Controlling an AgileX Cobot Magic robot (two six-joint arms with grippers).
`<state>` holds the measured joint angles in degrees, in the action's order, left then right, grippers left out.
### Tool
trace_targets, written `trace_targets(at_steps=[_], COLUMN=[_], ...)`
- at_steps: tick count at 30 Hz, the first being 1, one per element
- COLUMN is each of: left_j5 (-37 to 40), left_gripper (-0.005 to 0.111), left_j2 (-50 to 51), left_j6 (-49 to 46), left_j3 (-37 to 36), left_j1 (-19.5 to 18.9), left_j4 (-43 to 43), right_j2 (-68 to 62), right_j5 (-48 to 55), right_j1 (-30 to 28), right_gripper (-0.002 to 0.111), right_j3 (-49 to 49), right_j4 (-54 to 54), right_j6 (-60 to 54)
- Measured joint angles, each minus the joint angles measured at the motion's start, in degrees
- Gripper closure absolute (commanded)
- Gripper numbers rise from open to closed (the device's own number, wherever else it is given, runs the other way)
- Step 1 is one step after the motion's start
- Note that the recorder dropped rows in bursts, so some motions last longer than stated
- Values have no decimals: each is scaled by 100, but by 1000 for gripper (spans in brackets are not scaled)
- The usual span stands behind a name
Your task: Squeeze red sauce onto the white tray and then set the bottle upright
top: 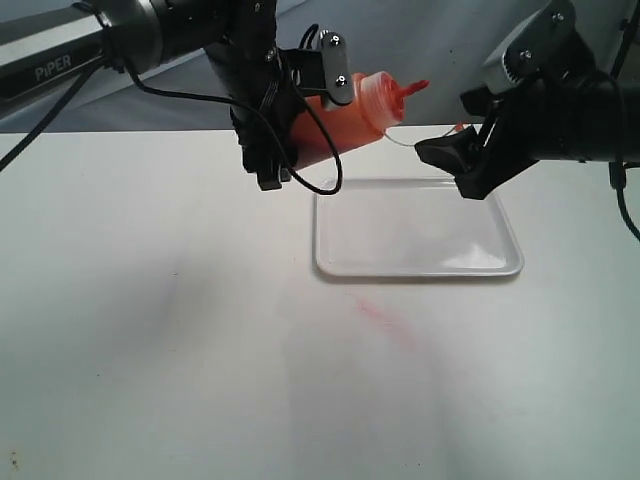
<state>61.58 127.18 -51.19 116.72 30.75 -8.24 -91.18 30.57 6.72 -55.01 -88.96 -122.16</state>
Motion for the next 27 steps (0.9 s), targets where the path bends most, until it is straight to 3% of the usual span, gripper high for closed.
trace_targets(at_steps=[8,14,21,27], left_j5=[13,-143,-733,-812], left_gripper=[107,107,107,107], left_j2=[0,0,25,292], left_j6=[77,559,1254,1893], left_j3=[5,5,14,14], left_j1=[308,696,719,721], left_j4=[-784,-1963,-2980,-4358], right_j2=[0,0,0,0], right_j5=[-167,-213,-222,-236], right_j1=[9,9,9,9], right_gripper=[36,37,37,37], right_j3=[0,0,0,0], right_j4=[262,272,272,283], right_j6=[0,0,0,0])
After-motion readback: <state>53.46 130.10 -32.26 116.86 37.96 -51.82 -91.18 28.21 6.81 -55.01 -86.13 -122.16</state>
